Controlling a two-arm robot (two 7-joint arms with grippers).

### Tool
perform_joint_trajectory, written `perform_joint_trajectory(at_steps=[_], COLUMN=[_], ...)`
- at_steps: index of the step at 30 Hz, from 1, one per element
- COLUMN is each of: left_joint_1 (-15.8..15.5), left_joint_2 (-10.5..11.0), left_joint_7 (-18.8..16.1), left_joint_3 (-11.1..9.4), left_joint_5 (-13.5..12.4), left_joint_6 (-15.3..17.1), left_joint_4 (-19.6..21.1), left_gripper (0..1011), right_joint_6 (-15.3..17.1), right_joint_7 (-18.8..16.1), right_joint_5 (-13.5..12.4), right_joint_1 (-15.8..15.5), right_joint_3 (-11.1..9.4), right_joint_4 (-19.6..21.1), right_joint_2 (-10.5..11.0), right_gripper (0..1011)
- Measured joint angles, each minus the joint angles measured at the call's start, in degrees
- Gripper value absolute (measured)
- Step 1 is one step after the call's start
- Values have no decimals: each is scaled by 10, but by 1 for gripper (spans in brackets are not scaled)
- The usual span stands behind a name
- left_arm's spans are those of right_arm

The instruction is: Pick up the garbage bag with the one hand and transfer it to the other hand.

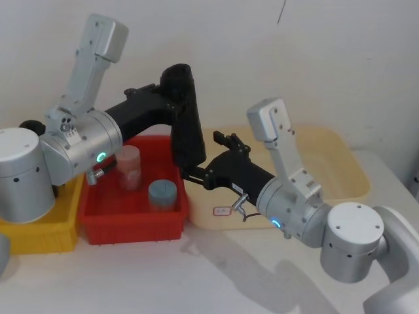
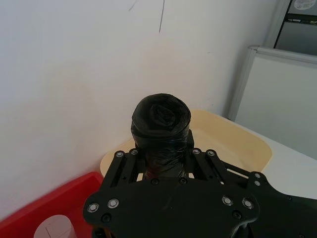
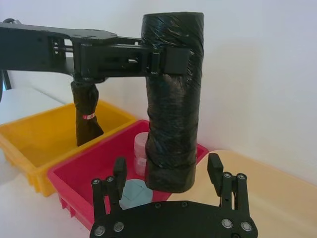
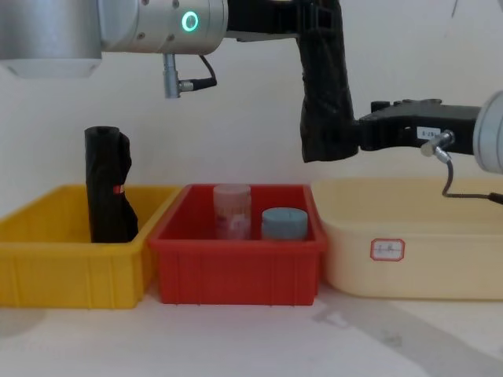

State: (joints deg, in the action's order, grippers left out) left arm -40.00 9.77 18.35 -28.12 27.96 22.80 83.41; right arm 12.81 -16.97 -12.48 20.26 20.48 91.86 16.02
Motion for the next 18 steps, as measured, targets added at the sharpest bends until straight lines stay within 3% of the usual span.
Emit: perform_joint_trajectory(at_steps=[18], left_joint_1=[2], left_joint_2=[1], left_joint_7=[-8], left_joint_3=[-8], left_joint_5=[1], left_joint_6=[0], left_joint_4=[2], left_gripper=[391], right_joint_6=[25], right_joint_7=[2], right_joint_5=[-15], right_joint_1=[16], right_joint_3=[6], right_joint_4=[-21], right_joint_2=[-21], right_gripper=[1000])
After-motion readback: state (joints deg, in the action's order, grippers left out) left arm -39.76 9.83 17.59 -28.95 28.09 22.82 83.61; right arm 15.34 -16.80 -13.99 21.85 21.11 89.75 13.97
